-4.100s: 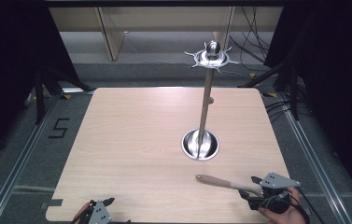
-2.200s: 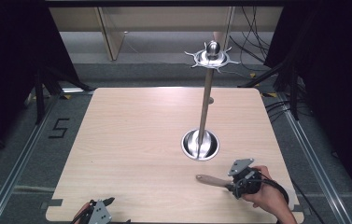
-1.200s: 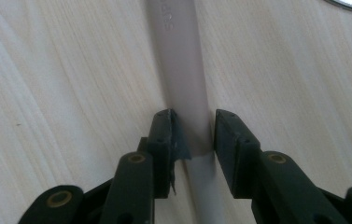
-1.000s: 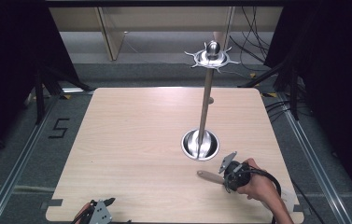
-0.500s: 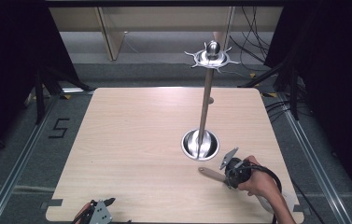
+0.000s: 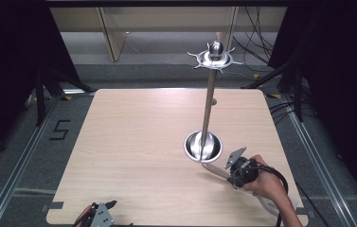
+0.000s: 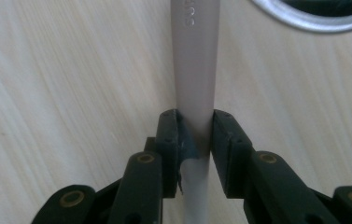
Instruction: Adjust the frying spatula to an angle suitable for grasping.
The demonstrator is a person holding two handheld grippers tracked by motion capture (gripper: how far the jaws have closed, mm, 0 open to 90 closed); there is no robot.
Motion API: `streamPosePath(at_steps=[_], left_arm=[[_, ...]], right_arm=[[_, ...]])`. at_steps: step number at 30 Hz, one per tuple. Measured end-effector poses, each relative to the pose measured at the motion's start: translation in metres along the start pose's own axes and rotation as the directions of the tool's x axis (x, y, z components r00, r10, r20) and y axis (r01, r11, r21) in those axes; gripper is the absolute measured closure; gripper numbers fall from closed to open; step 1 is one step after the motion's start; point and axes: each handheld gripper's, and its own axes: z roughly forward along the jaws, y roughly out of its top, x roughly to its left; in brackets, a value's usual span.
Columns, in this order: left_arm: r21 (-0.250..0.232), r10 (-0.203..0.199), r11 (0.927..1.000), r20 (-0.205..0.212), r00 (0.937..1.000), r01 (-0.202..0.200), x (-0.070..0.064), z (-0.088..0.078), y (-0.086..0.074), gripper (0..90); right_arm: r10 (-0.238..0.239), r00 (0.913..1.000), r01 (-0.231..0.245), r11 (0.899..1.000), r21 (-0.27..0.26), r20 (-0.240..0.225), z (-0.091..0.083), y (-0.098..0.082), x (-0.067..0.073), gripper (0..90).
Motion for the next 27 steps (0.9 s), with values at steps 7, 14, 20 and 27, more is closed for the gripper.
streamPosePath(at_steps=[7, 14, 20, 27], left_arm=[[-0.001, 0.000, 1.0000, 0.000, 1.0000, 0.000, 0.000, 0.000, 0.000, 15.4], [-0.001, 0.003, 1.0000, 0.000, 1.0000, -0.003, 0.000, 0.000, 0.000, 15.4], [0.019, -0.003, 0.9998, 0.012, 0.9999, 0.003, 0.000, 0.000, 0.000, 15.4], [-0.001, 0.003, 1.0000, 0.001, 1.0000, -0.003, 0.000, 0.001, 0.000, 15.4]], right_arm=[[0.026, 0.9996, -0.024, 0.987, -0.157, 0.013, -0.022, -0.006, -0.008, 74.0], [0.117, 0.9929, -0.103, 0.932, -0.348, 0.020, -0.057, -0.020, -0.018, 74.0], [0.141, 0.9899, -0.118, 0.887, -0.445, 0.017, -0.083, -0.031, -0.024, 74.0], [0.181, 0.9831, -0.167, 0.830, -0.533, -0.026, -0.098, -0.040, -0.027, 74.1]])
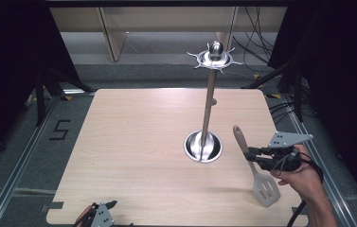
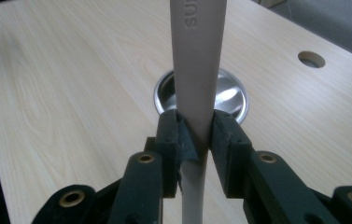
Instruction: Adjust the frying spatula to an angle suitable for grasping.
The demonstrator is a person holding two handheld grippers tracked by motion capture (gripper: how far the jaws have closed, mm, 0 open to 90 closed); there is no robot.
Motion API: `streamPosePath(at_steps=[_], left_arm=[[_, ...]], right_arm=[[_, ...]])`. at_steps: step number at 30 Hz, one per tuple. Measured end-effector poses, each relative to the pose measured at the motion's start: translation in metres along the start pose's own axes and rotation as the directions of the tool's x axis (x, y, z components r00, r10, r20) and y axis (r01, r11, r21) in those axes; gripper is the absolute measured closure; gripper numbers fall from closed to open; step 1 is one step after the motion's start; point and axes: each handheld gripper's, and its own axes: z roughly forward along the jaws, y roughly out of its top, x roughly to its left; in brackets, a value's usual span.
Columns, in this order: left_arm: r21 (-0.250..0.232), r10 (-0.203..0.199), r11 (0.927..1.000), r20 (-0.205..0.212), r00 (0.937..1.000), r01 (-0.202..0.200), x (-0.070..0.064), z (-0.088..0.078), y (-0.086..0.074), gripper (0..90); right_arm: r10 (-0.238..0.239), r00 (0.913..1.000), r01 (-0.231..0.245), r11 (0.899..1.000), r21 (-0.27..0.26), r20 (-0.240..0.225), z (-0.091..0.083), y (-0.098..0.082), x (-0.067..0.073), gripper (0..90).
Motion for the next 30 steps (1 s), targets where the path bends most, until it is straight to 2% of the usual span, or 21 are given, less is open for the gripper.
streamPosePath(at_steps=[1, 4, 6, 8, 9, 14, 15, 16, 17, 19, 20, 21, 22, 26, 27, 30], left_arm=[[0.001, 0.000, 1.0000, 0.001, 1.0000, 0.000, 0.000, 0.000, 0.000, 15.4], [0.020, -0.008, 0.9998, 0.015, 0.9999, 0.008, 0.000, 0.000, 0.000, 15.4], [0.022, 0.006, 0.9997, 0.010, 0.9999, -0.007, 0.000, -0.001, 0.001, 15.4], [0.000, -0.002, 1.0000, 0.006, 1.0000, 0.002, 0.000, 0.000, 0.000, 15.4], [0.002, -0.001, 1.0000, 0.004, 1.0000, 0.001, 0.000, 0.000, 0.000, 15.3], [0.001, -0.002, 1.0000, 0.004, 1.0000, 0.002, 0.000, 0.000, 0.000, 15.3], [0.000, -0.002, 1.0000, 0.004, 1.0000, 0.002, 0.000, 0.000, 0.000, 15.4], [0.002, -0.002, 1.0000, 0.005, 1.0000, 0.002, 0.000, 0.000, 0.000, 15.3], [0.006, -0.003, 1.0000, 0.007, 1.0000, 0.003, 0.000, 0.000, 0.000, 15.3], [0.011, -0.006, 0.9999, 0.008, 1.0000, 0.006, 0.000, 0.000, 0.000, 15.4], [0.015, -0.003, 0.9999, 0.010, 0.9999, 0.003, 0.000, 0.000, 0.000, 15.4], [0.010, -0.021, 0.9997, 0.008, 0.9997, 0.021, -0.001, 0.001, 0.000, 15.3], [0.004, -0.005, 1.0000, 0.005, 1.0000, 0.005, 0.000, 0.001, 0.000, 15.4], [0.010, -0.002, 1.0000, 0.000, 1.0000, 0.002, 0.001, 0.001, 0.000, 15.4], [0.012, -0.005, 0.9999, 0.000, 1.0000, 0.005, 0.001, 0.001, 0.000, 15.4], [0.008, -0.011, 0.9999, 0.002, 0.9999, 0.011, 0.001, 0.001, -0.001, 15.3]], right_arm=[[-0.008, 1.0000, 0.008, 1.000, -0.019, -0.005, -0.001, 0.000, -0.002, 74.1], [0.022, 0.9992, -0.024, 0.997, -0.068, -0.033, -0.006, 0.003, 0.000, 74.2], [0.023, 0.9986, -0.027, 0.995, -0.092, -0.049, -0.008, 0.005, 0.000, 74.2], [0.032, 0.9975, -0.040, 0.992, -0.122, -0.064, -0.009, 0.006, 0.000, 74.3], [0.030, 0.9973, -0.039, 0.989, -0.144, -0.068, -0.009, 0.007, -0.001, 74.3], [0.020, 0.9974, -0.033, 0.983, -0.180, -0.070, -0.007, 0.012, -0.002, 74.4], [0.035, 0.9968, -0.048, 0.981, -0.186, -0.072, -0.007, 0.013, -0.001, 74.5], [0.023, 0.9960, -0.040, 0.981, -0.192, -0.086, -0.007, 0.015, -0.002, 74.5], [0.014, 0.9972, -0.030, 0.976, -0.217, -0.073, -0.005, 0.016, -0.002, 74.5], [0.023, 0.9962, -0.041, 0.977, -0.211, -0.084, -0.005, 0.018, -0.001, 74.5], [0.009, 0.9960, -0.028, 0.977, -0.213, -0.089, -0.005, 0.019, -0.002, 74.5], [0.017, 0.9961, -0.034, 0.979, -0.202, -0.087, -0.007, 0.020, -0.001, 74.5], [0.014, 0.9967, -0.033, 0.973, -0.230, -0.080, -0.005, 0.023, 0.000, 74.5], [0.013, 0.9959, -0.034, 0.970, -0.239, -0.089, -0.006, 0.030, 0.002, 74.5], [0.014, 0.9951, -0.040, 0.963, -0.266, -0.098, -0.005, 0.035, 0.004, 74.5], [-0.001, 0.9936, -0.029, 0.966, -0.258, -0.113, -0.004, 0.045, 0.009, 74.5]])
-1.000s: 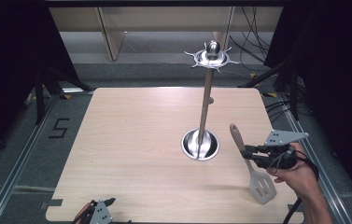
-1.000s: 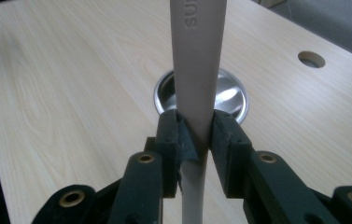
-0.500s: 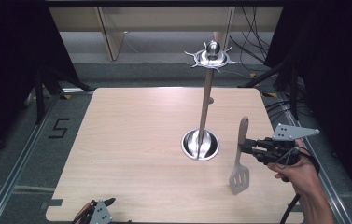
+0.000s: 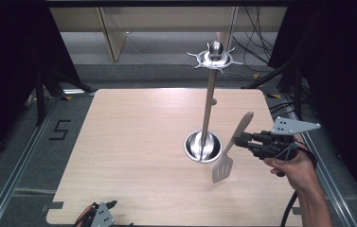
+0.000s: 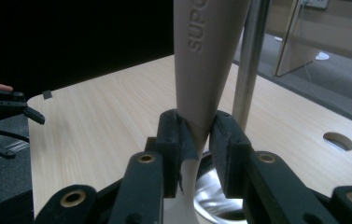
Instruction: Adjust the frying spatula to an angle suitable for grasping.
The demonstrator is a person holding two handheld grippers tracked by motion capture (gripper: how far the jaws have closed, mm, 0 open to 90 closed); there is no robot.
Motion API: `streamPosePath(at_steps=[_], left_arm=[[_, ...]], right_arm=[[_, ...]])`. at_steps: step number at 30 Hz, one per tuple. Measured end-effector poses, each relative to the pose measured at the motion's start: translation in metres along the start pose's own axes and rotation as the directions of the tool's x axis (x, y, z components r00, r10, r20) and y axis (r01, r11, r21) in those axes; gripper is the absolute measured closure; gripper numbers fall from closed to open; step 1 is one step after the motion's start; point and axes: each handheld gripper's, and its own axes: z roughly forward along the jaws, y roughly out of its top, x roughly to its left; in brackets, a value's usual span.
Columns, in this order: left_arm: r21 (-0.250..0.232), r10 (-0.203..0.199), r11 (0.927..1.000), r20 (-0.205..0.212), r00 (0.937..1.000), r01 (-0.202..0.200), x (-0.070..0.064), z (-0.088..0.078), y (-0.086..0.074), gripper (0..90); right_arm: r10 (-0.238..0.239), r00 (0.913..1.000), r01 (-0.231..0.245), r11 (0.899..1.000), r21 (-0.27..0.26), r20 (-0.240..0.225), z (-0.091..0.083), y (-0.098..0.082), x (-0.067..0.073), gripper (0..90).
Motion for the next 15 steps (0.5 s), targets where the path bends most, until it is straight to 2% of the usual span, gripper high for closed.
streamPosePath(at_steps=[2, 3, 4, 5, 7, 8, 9, 10, 12, 13, 14, 15], left_arm=[[0.006, 0.009, 0.9999, -0.004, 0.9999, -0.009, 0.000, -0.001, 0.000, 15.3], [0.009, 0.009, 0.9999, 0.000, 1.0000, -0.009, 0.001, -0.002, 0.000, 15.3], [0.002, -0.005, 1.0000, 0.008, 1.0000, 0.005, 0.000, -0.002, 0.000, 15.3], [-0.004, 0.000, 1.0000, -0.004, 1.0000, 0.000, 0.001, -0.002, 0.000, 15.4], [-0.003, 0.006, 1.0000, -0.014, 0.9999, -0.006, 0.002, -0.003, -0.001, 15.3], [-0.027, -0.019, 0.9995, -0.007, 0.9998, 0.019, 0.001, -0.002, -0.001, 15.3], [-0.013, -0.021, 0.9997, -0.012, 0.9997, 0.021, 0.001, -0.002, -0.001, 15.3], [-0.008, -0.002, 1.0000, -0.019, 0.9998, 0.002, 0.003, -0.003, -0.001, 15.3], [-0.011, 0.003, 0.9999, -0.006, 1.0000, -0.003, 0.002, -0.003, 0.000, 15.4], [-0.001, 0.004, 1.0000, -0.008, 1.0000, -0.004, 0.002, -0.002, -0.001, 15.4], [0.017, -0.003, 0.9998, 0.003, 1.0000, 0.003, 0.001, -0.003, 0.000, 15.4], [0.000, 0.012, 0.9999, -0.008, 0.9999, -0.012, 0.001, -0.002, 0.000, 15.4]], right_arm=[[-0.011, 0.9999, 0.011, 1.000, -0.005, 0.004, 0.002, 0.003, 0.002, 74.5], [-0.047, 0.9989, 0.047, 0.999, -0.009, 0.005, 0.004, 0.007, 0.002, 74.5], [-0.020, 0.9998, 0.020, 1.000, -0.006, -0.002, 0.006, 0.009, 0.005, 74.5], [-0.022, 0.9998, 0.022, 0.999, -0.033, 0.003, 0.009, 0.011, 0.007, 74.5], [-0.042, 0.9990, 0.042, 0.999, -0.026, -0.015, 0.012, 0.017, 0.010, 74.5], [-0.042, 0.9990, 0.042, 0.999, -0.026, -0.015, 0.012, 0.017, 0.010, 74.5], [-0.030, 0.9995, 0.029, 0.999, -0.020, -0.013, 0.012, 0.018, 0.012, 74.5], [-0.037, 0.9992, 0.037, 0.999, -0.023, -0.013, 0.013, 0.022, 0.013, 74.5], [-0.025, 0.9997, 0.025, 0.999, -0.026, 0.001, 0.013, 0.023, 0.015, 74.5], [-0.034, 0.9994, 0.034, 0.999, -0.016, -0.008, 0.012, 0.026, 0.014, 74.5], [-0.046, 0.9990, 0.046, 0.999, -0.027, 0.002, 0.013, 0.029, 0.014, 74.5], [-0.043, 0.9990, 0.043, 0.999, -0.015, -0.008, 0.013, 0.031, 0.015, 74.5]])
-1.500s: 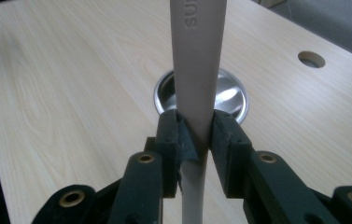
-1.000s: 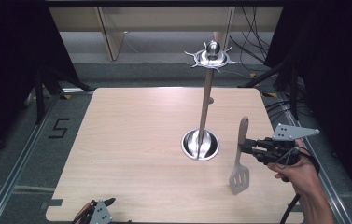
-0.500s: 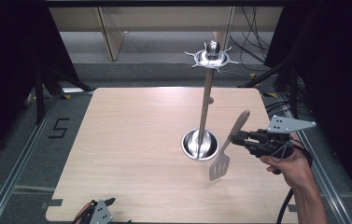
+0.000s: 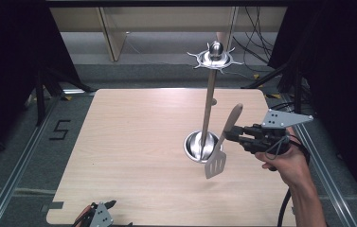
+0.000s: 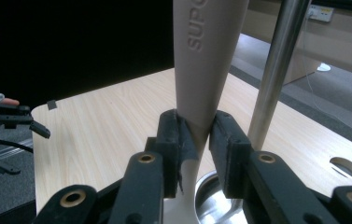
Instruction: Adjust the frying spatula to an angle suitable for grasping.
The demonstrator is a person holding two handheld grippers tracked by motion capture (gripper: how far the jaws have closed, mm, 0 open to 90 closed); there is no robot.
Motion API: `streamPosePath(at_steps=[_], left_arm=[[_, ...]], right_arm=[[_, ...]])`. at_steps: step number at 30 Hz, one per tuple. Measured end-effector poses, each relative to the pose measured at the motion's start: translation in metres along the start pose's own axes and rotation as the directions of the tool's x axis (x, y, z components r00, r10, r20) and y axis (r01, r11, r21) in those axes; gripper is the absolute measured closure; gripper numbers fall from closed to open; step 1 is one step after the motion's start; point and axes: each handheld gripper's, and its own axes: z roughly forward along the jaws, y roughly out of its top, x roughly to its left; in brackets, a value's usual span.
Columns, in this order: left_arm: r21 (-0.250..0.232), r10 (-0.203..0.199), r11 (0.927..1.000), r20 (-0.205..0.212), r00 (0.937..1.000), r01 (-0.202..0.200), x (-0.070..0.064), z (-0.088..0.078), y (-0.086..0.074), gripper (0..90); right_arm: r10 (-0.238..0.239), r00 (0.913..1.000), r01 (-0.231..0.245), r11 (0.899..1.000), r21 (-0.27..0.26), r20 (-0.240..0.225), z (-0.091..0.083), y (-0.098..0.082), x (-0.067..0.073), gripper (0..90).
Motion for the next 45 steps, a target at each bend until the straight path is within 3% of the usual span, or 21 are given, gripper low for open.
streamPosePath(at_steps=[3, 4, 7, 16, 17, 18, 22, 27, 28, 30, 32, 33, 35, 36, 40, 41, 43, 45], left_arm=[[0.003, -0.007, 1.0000, 0.003, 1.0000, 0.007, 0.000, 0.000, 0.000, 15.4], [0.013, -0.022, 0.9997, 0.009, 0.9997, 0.022, 0.000, -0.001, 0.000, 15.3], [0.011, -0.012, 0.9999, 0.007, 0.9999, 0.012, 0.001, -0.001, 0.000, 15.3], [0.008, -0.003, 1.0000, 0.006, 1.0000, 0.003, 0.001, -0.001, 0.000, 15.4], [-0.004, -0.006, 1.0000, -0.002, 1.0000, 0.006, 0.000, 0.000, 0.000, 15.4], [-0.026, -0.037, 0.9990, 0.004, 0.9993, 0.037, -0.002, 0.001, -0.001, 15.4], [-0.020, -0.012, 0.9997, -0.001, 0.9999, 0.012, 0.000, 0.000, 0.000, 15.4], [-0.013, -0.035, 0.9993, 0.003, 0.9994, 0.035, -0.002, 0.000, 0.000, 15.3], [-0.009, -0.009, 0.9999, 0.003, 1.0000, 0.009, 0.000, -0.001, 0.000, 15.3], [-0.005, -0.003, 1.0000, -0.003, 1.0000, 0.003, 0.001, -0.001, 0.000, 15.4], [0.013, -0.005, 0.9999, 0.009, 0.9999, 0.005, 0.001, -0.001, 0.000, 15.4], [0.014, -0.018, 0.9998, 0.012, 0.9998, 0.017, 0.000, -0.001, 0.000, 15.4], [0.008, -0.004, 1.0000, 0.008, 1.0000, 0.004, 0.001, -0.001, 0.000, 15.4], [0.010, -0.003, 0.9999, 0.008, 1.0000, 0.003, 0.001, -0.001, 0.000, 15.4], [0.011, -0.014, 0.9998, 0.010, 0.9999, 0.014, 0.000, -0.001, 0.000, 15.3], [-0.005, -0.008, 1.0000, 0.000, 1.0000, 0.008, 0.000, 0.000, 0.000, 15.3], [0.000, -0.004, 1.0000, 0.002, 1.0000, 0.004, 0.001, -0.001, 0.000, 15.4], [0.015, -0.020, 0.9997, 0.015, 0.9997, 0.020, 0.000, -0.001, 0.000, 15.4]], right_arm=[[-0.015, 0.9997, 0.015, 1.000, -0.008, 0.019, 0.005, 0.009, 0.002, 74.5], [-0.018, 0.9998, 0.018, 1.000, 0.017, 0.004, 0.006, 0.015, 0.002, 74.5], [-0.026, 0.9993, 0.026, 1.000, 0.008, 0.026, 0.009, 0.021, 0.002, 74.5], [-0.032, 0.9987, 0.030, 0.998, 0.054, 0.040, 0.012, 0.050, 0.003, 74.5], [-0.037, 0.9982, 0.034, 0.998, 0.053, 0.048, 0.013, 0.053, 0.003, 74.5], [-0.044, 0.9980, 0.041, 0.998, 0.052, 0.045, 0.014, 0.055, 0.002, 74.5], [-0.061, 0.9959, 0.057, 0.997, 0.060, 0.067, 0.015, 0.064, -0.001, 74.5], [-0.041, 0.9961, 0.035, 0.997, 0.070, 0.079, 0.019, 0.070, -0.003, 74.5], [-0.044, 0.9951, 0.038, 0.997, 0.074, 0.089, 0.020, 0.071, -0.004, 74.5], [-0.021, 0.9958, 0.014, 0.997, 0.082, 0.089, 0.021, 0.074, -0.006, 74.5], [-0.032, 0.9949, 0.024, 0.996, 0.081, 0.096, 0.023, 0.075, -0.009, 74.5], [-0.011, 0.9955, 0.002, 0.995, 0.095, 0.094, 0.023, 0.076, -0.008, 74.5], [-0.014, 0.9941, 0.005, 0.997, 0.082, 0.108, 0.026, 0.077, -0.009, 74.5], [-0.023, 0.9953, 0.013, 0.995, 0.101, 0.094, 0.025, 0.079, -0.010, 74.5], [-0.011, 0.9931, 0.000, 0.995, 0.095, 0.116, 0.028, 0.080, -0.010, 74.5], [-0.030, 0.9939, 0.018, 0.994, 0.109, 0.107, 0.027, 0.081, -0.012, 74.5], [-0.010, 0.9944, -0.002, 0.994, 0.114, 0.105, 0.028, 0.081, -0.012, 74.5], [-0.026, 0.9936, 0.013, 0.993, 0.117, 0.109, 0.029, 0.082, -0.013, 74.5]])
